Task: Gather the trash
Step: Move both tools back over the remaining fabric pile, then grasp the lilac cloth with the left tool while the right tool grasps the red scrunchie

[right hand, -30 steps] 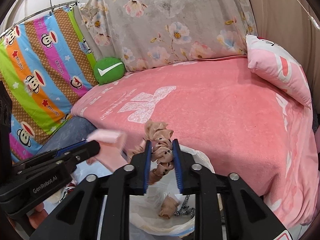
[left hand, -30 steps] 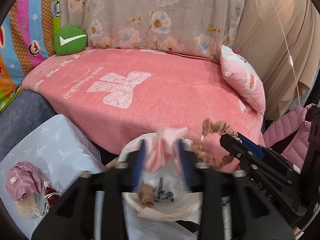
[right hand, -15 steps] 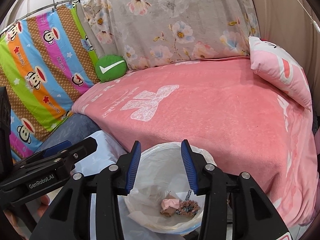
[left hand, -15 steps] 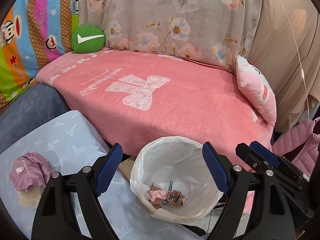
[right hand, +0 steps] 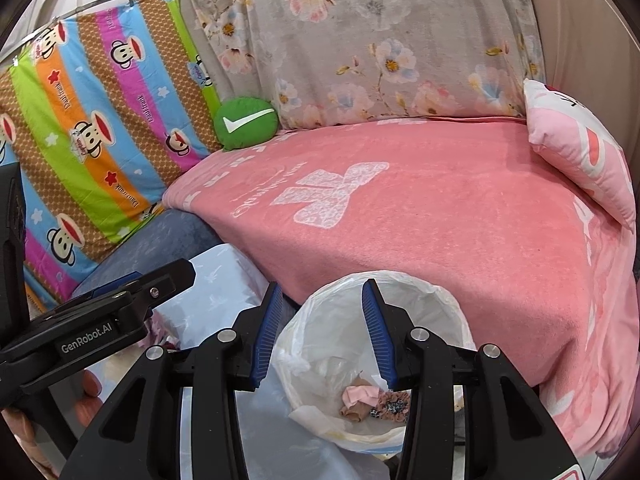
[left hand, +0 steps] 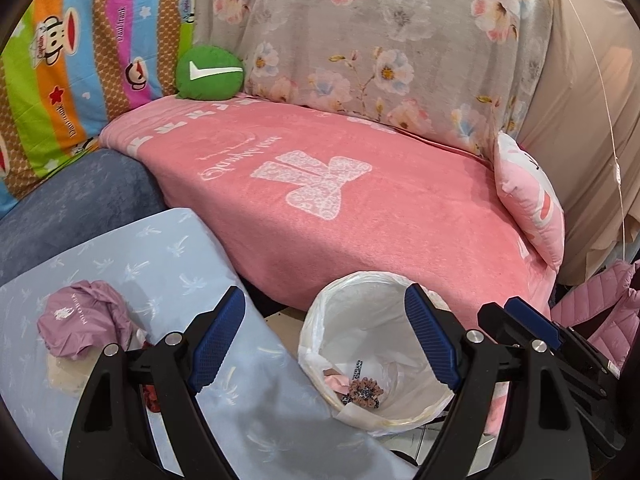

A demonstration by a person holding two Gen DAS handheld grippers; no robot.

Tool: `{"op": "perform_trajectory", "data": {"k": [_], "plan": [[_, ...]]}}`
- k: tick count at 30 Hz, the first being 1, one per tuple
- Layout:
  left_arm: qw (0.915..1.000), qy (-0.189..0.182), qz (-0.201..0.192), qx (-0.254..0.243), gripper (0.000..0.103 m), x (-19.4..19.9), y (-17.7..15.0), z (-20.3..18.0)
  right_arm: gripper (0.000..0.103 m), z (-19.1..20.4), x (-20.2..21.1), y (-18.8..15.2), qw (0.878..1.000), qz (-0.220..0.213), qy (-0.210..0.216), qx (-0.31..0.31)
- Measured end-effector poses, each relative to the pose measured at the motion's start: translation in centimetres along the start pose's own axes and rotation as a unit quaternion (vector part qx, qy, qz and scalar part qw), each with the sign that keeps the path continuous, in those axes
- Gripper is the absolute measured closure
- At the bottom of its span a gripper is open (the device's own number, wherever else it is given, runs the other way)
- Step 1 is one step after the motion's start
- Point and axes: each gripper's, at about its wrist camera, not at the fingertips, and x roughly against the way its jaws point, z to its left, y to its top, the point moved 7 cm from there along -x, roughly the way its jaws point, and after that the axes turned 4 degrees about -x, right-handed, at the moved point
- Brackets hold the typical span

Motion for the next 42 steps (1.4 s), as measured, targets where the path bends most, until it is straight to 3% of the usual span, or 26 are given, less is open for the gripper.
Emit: {"op": "perform_trajectory", "data": {"k": [7, 15, 23, 29, 36, 42], "plan": [[0.9988, 0.031, 0.002, 0.037, 0.015, 1.0, -1.3, 4.2, 0.055, 3.3, -0.3, -1.4, 1.0, 0.012, 0.017, 0.017], [0.9936, 0.076, 0.005, 0.084, 0.013, 2.3, -3.2, 10.4, 0.055, 7.5, -1.4, -3.9, 0.997, 0.041, 0.042, 0.041], [0.982, 0.142, 0.015, 0.124, 0.013, 3.3, -5.6, 17.6, 0.055, 12.2, -3.9, -7.0, 0.992, 0.084, 0.073, 0.058], [0.9722, 0.172, 0.022, 0.158, 0.013, 3.4, -6.9, 22.2, 0.055, 15.6, -6.9, -9.4, 0.986, 0.123, 0.089, 0.07], [0.9673, 0.178, 0.032, 0.178, 0.013, 2.2, -7.1, 25.6, 0.055, 19.3, -11.1, -12.9, 0.977, 0.165, 0.1, 0.092], [0.968, 0.157, 0.05, 0.19, 0.014, 0.0, -7.8, 26.7, 0.055, 21.0, -14.3, -15.8, 0.969, 0.199, 0.101, 0.104]]}}
